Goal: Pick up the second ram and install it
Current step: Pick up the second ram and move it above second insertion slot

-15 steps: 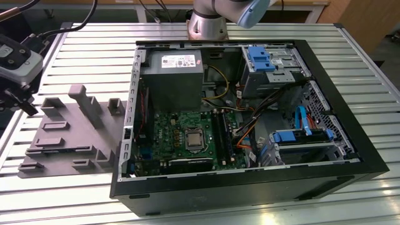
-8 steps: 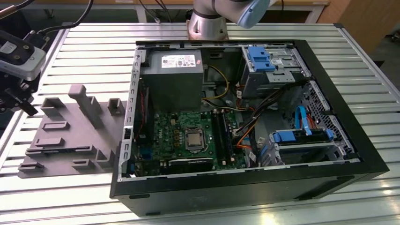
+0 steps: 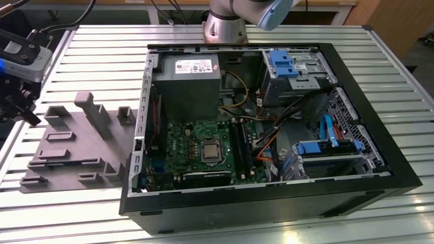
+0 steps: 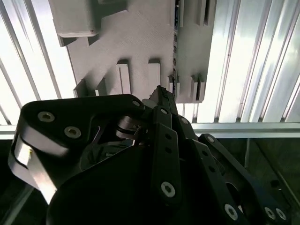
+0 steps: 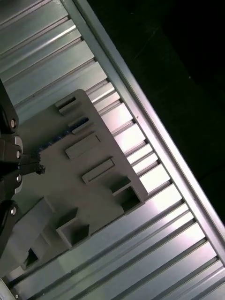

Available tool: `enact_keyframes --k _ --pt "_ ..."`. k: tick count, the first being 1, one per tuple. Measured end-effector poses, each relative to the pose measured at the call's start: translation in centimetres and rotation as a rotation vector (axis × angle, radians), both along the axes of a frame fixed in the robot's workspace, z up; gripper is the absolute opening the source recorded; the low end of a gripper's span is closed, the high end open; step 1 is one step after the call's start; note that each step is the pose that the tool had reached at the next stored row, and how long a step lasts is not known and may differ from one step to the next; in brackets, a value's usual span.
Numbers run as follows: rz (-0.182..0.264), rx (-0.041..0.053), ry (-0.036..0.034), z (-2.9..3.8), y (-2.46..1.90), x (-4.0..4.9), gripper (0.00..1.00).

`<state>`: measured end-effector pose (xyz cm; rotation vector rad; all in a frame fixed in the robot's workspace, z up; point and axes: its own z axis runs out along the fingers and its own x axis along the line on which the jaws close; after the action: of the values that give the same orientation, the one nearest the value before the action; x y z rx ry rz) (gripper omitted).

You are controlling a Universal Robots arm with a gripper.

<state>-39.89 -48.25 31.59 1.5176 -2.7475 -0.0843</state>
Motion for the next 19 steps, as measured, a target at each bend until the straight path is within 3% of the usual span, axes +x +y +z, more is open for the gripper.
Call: enact_keyframes --k 19 --pt "0.296 0.0000 0.0000 -0.10 0.00 0.00 0.11"
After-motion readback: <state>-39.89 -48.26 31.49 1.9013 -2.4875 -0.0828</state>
